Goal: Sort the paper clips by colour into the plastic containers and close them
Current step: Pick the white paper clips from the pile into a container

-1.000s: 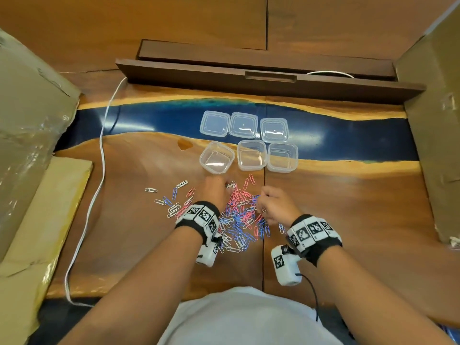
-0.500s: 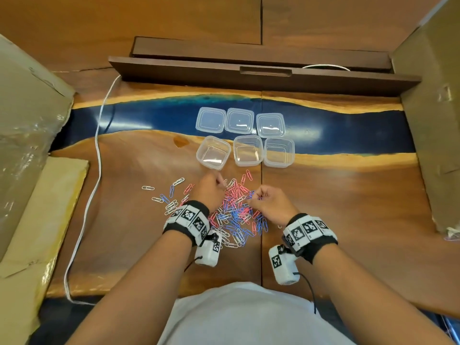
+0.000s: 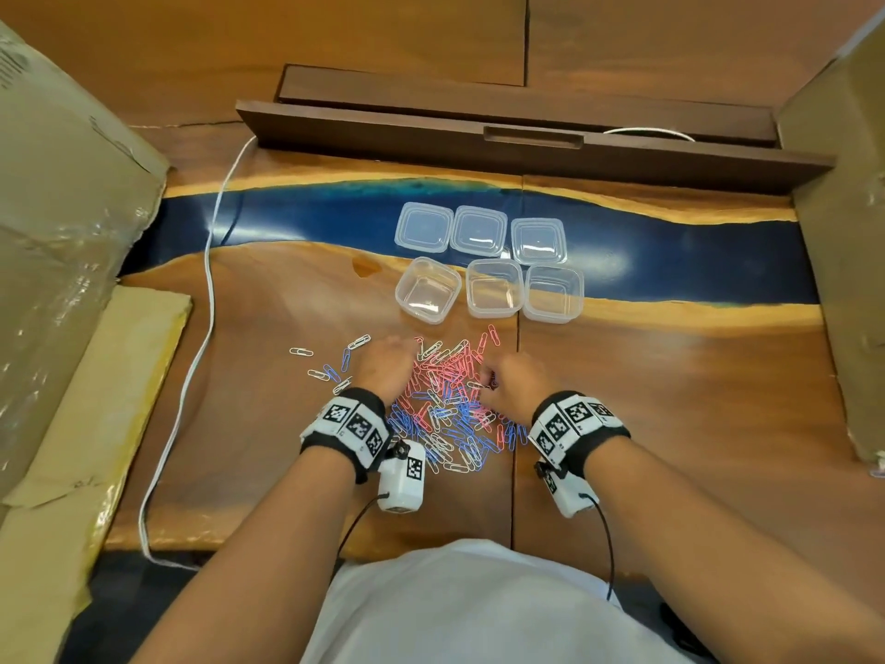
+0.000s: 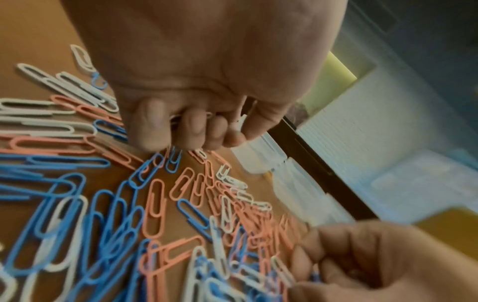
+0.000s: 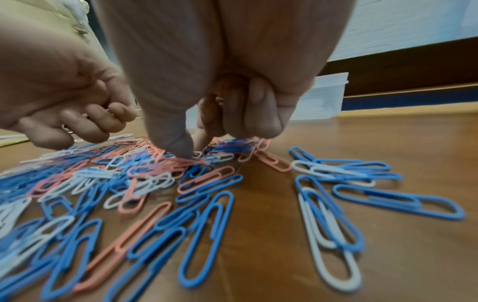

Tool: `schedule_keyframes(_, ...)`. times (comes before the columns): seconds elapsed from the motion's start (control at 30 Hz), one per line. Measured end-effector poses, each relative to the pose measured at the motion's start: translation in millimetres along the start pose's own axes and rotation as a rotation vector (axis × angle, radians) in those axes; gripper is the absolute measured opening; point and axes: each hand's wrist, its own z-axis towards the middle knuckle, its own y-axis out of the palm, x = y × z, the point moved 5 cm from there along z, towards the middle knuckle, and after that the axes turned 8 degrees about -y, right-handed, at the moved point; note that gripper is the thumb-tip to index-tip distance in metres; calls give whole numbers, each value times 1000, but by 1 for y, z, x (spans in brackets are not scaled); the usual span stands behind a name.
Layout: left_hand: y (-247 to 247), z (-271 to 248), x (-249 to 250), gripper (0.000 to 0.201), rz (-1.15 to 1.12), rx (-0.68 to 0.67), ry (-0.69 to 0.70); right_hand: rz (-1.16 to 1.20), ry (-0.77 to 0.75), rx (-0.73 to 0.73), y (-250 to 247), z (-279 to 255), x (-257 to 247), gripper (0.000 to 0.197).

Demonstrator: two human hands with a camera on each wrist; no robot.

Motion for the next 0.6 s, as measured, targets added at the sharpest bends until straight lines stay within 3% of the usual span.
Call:
schedule_keyframes(0.1,4,-4,8,14,115,105,79,-6,-11,-62,1,-2,-1,4)
schedule_keyframes(0.2,11,-4,19,6,188,102,174,83,-25,-66,0,-9,-1,10)
schedule_keyframes(0.33,14,1,26,10,368,139,178,527,73,-43,-3,-24,4,28)
schedule_keyframes(0.47,18,4,29,17,354,50,126,949,216,-47,-3,-35,5,37)
schedule_keyframes(0.6,23,10,30,23,390,-29,119,833,230,-25,-7,-24,-1,40)
